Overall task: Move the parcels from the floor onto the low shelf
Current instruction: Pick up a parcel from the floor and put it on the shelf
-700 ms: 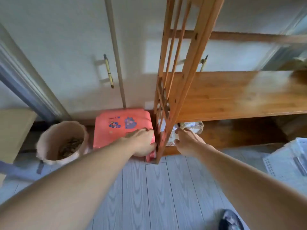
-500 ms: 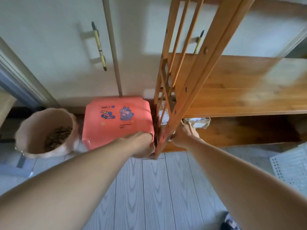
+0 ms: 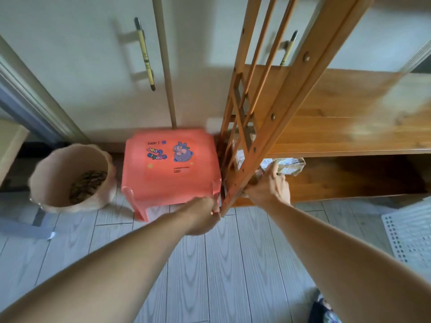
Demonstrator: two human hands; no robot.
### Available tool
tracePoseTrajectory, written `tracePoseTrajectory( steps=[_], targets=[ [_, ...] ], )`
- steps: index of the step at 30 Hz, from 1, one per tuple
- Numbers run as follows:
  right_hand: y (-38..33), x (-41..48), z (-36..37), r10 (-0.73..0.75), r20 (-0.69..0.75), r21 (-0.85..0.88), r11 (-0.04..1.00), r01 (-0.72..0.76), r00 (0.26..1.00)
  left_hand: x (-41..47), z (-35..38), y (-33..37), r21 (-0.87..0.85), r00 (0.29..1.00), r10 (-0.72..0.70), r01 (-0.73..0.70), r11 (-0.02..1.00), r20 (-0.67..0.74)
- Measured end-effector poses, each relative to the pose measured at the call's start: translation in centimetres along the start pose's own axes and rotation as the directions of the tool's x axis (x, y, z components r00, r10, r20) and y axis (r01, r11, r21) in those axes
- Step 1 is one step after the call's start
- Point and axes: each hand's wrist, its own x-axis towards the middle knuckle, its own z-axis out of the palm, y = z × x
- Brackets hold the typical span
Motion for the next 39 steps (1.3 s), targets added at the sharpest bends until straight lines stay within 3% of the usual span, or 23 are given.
tracePoseTrajectory(
  steps=[3, 6, 9, 12, 15, 17, 19, 21, 25, 27, 29, 31, 35, 37, 39],
  targets=[
    [1.6, -4.4, -2.3, 0.006, -0.022, -0.045, 0.999, -0.007, 1.0, -3.9, 2.0, 1.9, -0.108, 1.0, -0.006, 0.009, 0.994, 0.03],
    [2.4, -9.6, -4.2, -0.008, -0.033, -0.025, 1.0, 0.007, 0.999, -6.6, 3.2, 3.6, -0.268, 0.997, -0.055, 0.039, 0.963, -0.052],
    [3.7, -15.7, -6.4, 0.015, -0.037, -0.032, 0.999, -0.016, 0.999, -9.5, 3.4, 5.8, -0.498, 0.98, -0.131, 0.039, 0.866, -0.152],
    [5.2, -21.7, -7.6, 0.004, -0.039, -0.06, 0.998, -0.006, 0.999, -12.8, 3.2, 7.5, -0.666, 0.97, -0.18, 0.028, 0.746, -0.161],
    [5.4, -26.1, -7.9, -0.19, -0.058, -0.111, 0.977, 0.183, 0.98, -15.4, 2.7, 8.0, -0.772, 0.975, -0.156, -0.022, 0.636, -0.157],
    [4.7, -27.4, -8.3, -0.325, -0.071, -0.078, 0.944, 0.319, 0.943, -17.4, 1.5, 7.6, -0.86, 0.958, -0.17, -0.121, 0.495, -0.233],
    [3.4, -27.5, -9.2, -0.46, -0.059, -0.067, 0.887, 0.456, 0.886, -19.4, -0.3, 6.7, -0.905, 0.919, -0.218, -0.242, 0.35, -0.33],
    [2.1, -26.8, -10.1, -0.587, -0.033, -0.062, 0.809, 0.585, 0.809, -21.5, -2.2, 5.6, -0.909, 0.882, -0.268, -0.319, 0.268, -0.388],
    [-0.8, -24.5, -11.2, -0.713, -0.049, 0.148, 0.687, 0.711, 0.699, -24.9, -5.3, 2.8, -0.911, 0.867, -0.288, -0.408, 0.061, -0.407],
    [-2.7, -23.3, -11.5, -0.715, -0.033, 0.442, 0.616, 0.652, 0.698, -25.9, -6.3, 1.5, -0.892, 0.877, -0.244, -0.443, -0.084, -0.413],
    [-4.8, -22.1, -12.1, -0.734, 0.029, 0.692, 0.505, 0.516, 0.678, -25.9, -7.1, 0.9, -0.87, 0.878, -0.213, -0.464, -0.165, -0.428],
    [-6.4, -21.1, -12.7, -0.719, 0.015, 0.814, 0.412, 0.409, 0.695, -25.4, -8.0, 0.8, -0.873, 0.873, -0.207, -0.472, -0.124, -0.442],
    [-8.3, -19.1, -14.1, -0.637, -0.057, 0.889, 0.318, 0.33, 0.769, -24.5, -9.0, 0.9, -0.844, 0.823, -0.246, -0.428, 0.324, -0.512],
    [-8.9, -18.4, -14.3, -0.651, -0.06, 0.881, 0.321, 0.347, 0.757, -24.5, -9.5, 0.4, -0.788, 0.76, -0.268, -0.475, 0.391, -0.592],
    [-9.4, -18.3, -14.3, -0.665, -0.073, 0.89, 0.293, 0.35, 0.743, -25.0, -10.4, 0.1, -0.745, 0.74, -0.223, -0.51, 0.43, -0.635]
  ],
)
